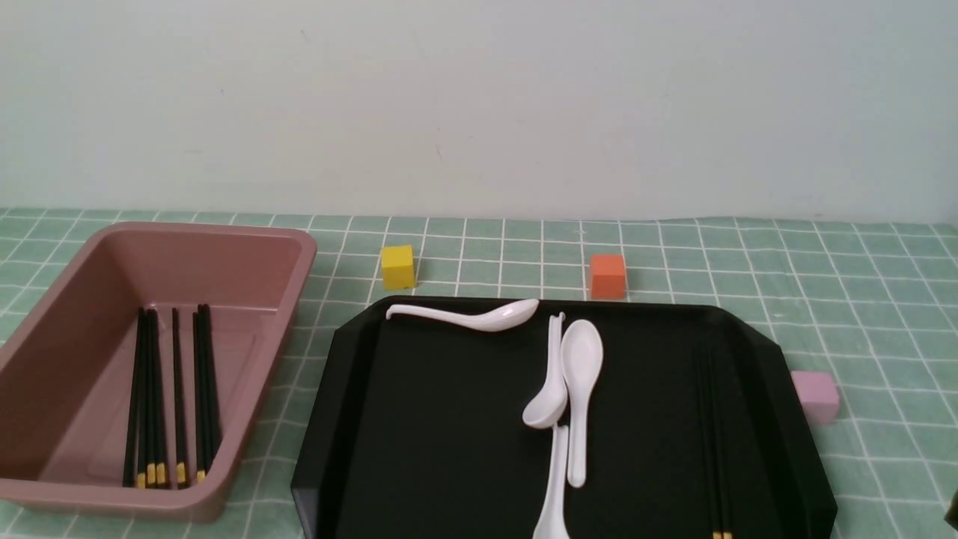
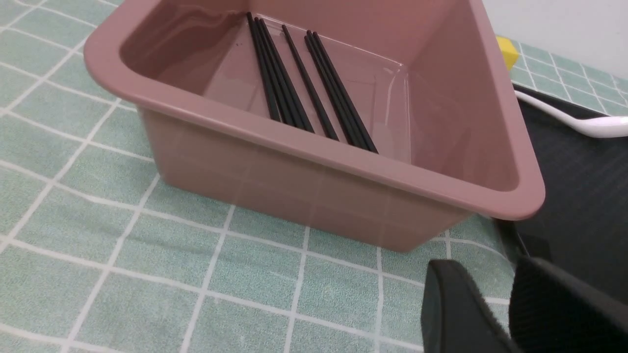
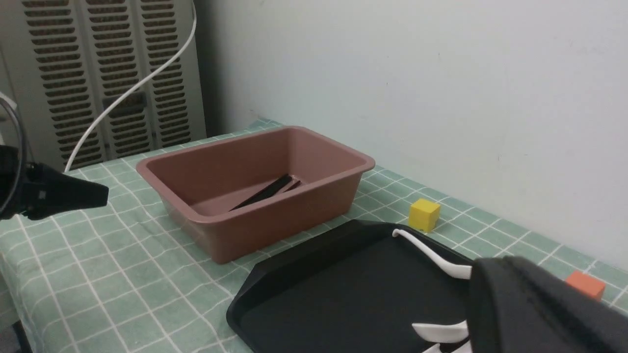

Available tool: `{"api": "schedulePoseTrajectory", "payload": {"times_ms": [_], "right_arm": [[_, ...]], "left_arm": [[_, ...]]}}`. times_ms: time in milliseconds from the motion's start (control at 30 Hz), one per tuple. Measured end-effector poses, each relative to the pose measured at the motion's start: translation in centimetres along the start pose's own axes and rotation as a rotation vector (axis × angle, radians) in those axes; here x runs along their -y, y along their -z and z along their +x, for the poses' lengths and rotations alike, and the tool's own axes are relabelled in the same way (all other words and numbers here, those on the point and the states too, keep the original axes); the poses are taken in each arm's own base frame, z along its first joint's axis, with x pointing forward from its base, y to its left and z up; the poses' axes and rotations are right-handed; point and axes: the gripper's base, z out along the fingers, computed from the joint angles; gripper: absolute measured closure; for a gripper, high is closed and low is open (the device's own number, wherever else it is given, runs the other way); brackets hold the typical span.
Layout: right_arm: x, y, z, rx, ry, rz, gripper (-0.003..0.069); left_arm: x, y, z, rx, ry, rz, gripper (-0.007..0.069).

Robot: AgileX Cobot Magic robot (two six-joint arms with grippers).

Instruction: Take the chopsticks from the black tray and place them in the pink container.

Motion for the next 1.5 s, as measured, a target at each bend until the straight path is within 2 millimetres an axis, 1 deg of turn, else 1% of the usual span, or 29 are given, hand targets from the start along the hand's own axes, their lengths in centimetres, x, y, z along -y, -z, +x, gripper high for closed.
{"api": "schedulePoseTrajectory", "payload": {"times_ms": [600,700,833,933,1067,1200,1333,1367,1500], "right_arm": [[0.0,-0.1,0.1,0.024,0.005,-0.005,0.0645],[0.0,-0.2,1.2,0.002,-0.019,0.0,0.0641],[0.4,0.0,2.7,-0.009,-0.049,0.075,0.0637],[1.1,0.4,4.5,-0.015,-0.057,0.196,0.0634],[1.9,0.9,6.7,-0.03,-0.021,0.359,0.0629],[2.8,1.2,9.0,-0.077,-0.015,0.52,0.0625],[3.3,1.3,10.8,-0.129,-0.038,0.615,0.0622],[3.4,1.3,11.1,-0.14,-0.046,0.634,0.0621],[3.6,1.4,11.3,-0.152,-0.06,0.666,0.062]], "left_arm": [[0.0,0.0,0.0,0.0,0.0,0.0,0.0413],[0.0,0.0,0.0,0.0,0.0,0.0,0.0409],[0.0,0.0,0.0,0.0,0.0,0.0,0.0406],[0.0,0.0,0.0,0.0,0.0,0.0,0.0406],[0.0,0.0,0.0,0.0,0.0,0.0,0.0405],[0.0,0.0,0.0,0.0,0.0,0.0,0.04],[0.0,0.0,0.0,0.0,0.0,0.0,0.0396],[0.0,0.0,0.0,0.0,0.0,0.0,0.0396],[0.0,0.0,0.0,0.0,0.0,0.0,0.0391]]}}
